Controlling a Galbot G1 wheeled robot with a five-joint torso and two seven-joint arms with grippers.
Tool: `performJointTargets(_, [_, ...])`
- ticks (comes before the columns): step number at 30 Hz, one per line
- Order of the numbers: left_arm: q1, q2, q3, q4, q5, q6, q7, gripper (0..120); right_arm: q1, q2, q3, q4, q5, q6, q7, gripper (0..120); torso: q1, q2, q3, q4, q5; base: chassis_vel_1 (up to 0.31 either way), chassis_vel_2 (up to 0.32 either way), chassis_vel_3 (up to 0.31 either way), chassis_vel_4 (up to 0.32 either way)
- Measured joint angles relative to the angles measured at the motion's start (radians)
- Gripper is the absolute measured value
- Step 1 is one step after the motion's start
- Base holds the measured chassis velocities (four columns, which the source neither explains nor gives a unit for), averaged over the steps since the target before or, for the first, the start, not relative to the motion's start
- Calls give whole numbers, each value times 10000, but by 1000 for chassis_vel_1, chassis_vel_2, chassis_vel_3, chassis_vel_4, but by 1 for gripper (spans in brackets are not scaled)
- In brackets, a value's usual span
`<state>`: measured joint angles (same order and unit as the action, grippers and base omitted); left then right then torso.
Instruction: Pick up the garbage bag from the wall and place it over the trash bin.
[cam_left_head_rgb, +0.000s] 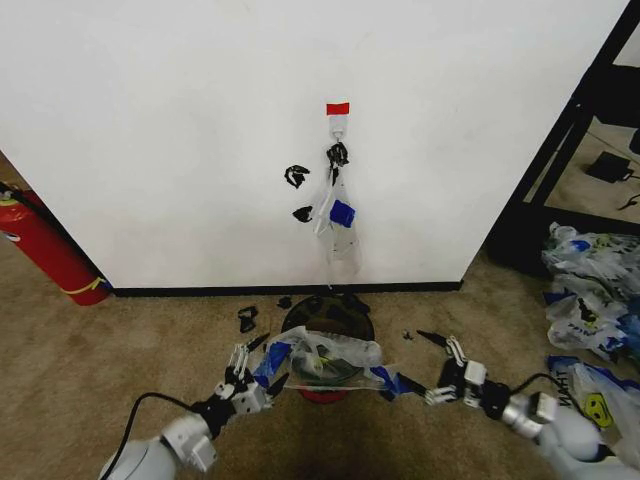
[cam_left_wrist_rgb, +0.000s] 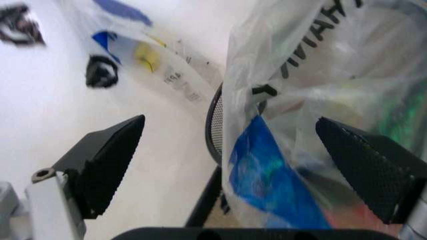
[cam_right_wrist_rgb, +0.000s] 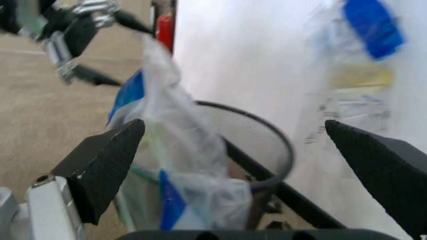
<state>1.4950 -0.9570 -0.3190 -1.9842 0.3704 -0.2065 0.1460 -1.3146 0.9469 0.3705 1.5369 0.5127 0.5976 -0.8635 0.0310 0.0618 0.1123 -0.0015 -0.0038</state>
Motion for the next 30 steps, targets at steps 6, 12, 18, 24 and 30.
performJointTargets(6, [-463,-26,420,157,-678,852,-100,100,267,88,-212,-83,-279,-289,-813,97,0,0,0,0,-3,0,0,0,0])
performJointTargets(12, [-840,151,560,322,-1039,1139,-211,97,521,285,-677,-139,-570,-355,-598,77,0,0,0,0,-1,0,0,0,0])
performJointTargets(18, [-948,238,655,322,-1121,1366,-144,80,714,495,-1118,-232,-981,-438,-181,56,0,0,-1,1,0,0,0,0,0])
performJointTargets(24, [-1030,313,697,330,-1124,1531,199,55,1076,486,-1247,-378,-1707,-715,164,30,0,0,0,1,-1,0,0,0,0])
performJointTargets(30, [-988,356,647,158,-1212,1480,215,35,1184,457,-1303,-334,-1581,-709,559,10,0,0,0,0,0,0,0,0,0])
